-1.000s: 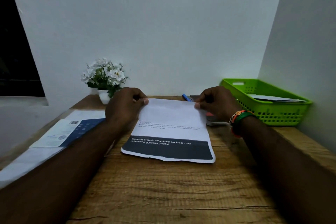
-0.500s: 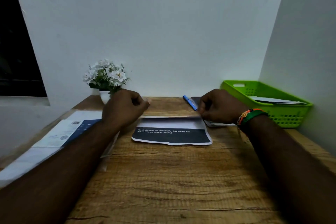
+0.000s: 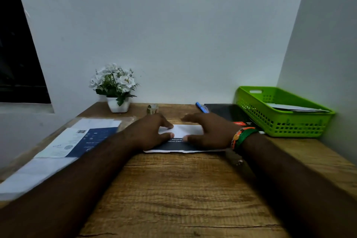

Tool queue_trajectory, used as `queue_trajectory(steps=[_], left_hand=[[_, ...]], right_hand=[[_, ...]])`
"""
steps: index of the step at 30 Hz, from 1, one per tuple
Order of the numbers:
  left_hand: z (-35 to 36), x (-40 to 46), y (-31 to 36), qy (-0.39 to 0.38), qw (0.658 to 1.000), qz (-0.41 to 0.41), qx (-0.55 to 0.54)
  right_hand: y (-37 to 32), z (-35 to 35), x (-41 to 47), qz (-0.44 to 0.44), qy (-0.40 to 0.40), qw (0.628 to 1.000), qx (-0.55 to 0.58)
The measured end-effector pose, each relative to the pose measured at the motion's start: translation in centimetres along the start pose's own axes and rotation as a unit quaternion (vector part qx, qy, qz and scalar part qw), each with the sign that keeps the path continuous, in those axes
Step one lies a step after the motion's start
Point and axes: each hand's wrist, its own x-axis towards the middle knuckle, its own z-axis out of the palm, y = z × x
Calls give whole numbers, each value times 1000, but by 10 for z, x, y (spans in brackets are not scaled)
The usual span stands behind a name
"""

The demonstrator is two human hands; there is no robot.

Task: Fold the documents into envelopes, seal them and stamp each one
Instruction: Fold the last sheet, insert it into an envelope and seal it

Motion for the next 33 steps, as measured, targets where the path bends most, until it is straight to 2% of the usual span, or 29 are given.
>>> queue_trajectory(steps=[3,12,14,16,18,20,25,28,31,33], left_hand=[[-2,0,0,-3,1000,-14,1],[-7,2,5,-40,998,-41,8],[-9,3,2,-46,998,-44,13],[-11,3,-3,-53,997,-50,12],[-14,3,-6,-60,996,-56,16],[-14,1,-4,-60,996,-53,25],[-6,-3,14,-45,997,8,59],[2,-4,29,-77,995,53,29],[8,-4,34,-116,991,59,42],[6,-3,28,-125,990,35,57]], right_hand=[[-12,19,5,26,-45,999,9],[-5,0,6,138,-67,981,-117],[-1,-3,6,159,-50,975,-147],[4,-2,8,171,1,973,-154],[6,-1,7,168,53,974,-142],[6,0,6,142,65,981,-115],[-7,7,3,94,-8,992,-81],[-8,7,4,96,-15,991,-89],[-6,7,5,96,-23,992,-82],[-6,6,5,97,-23,992,-82]])
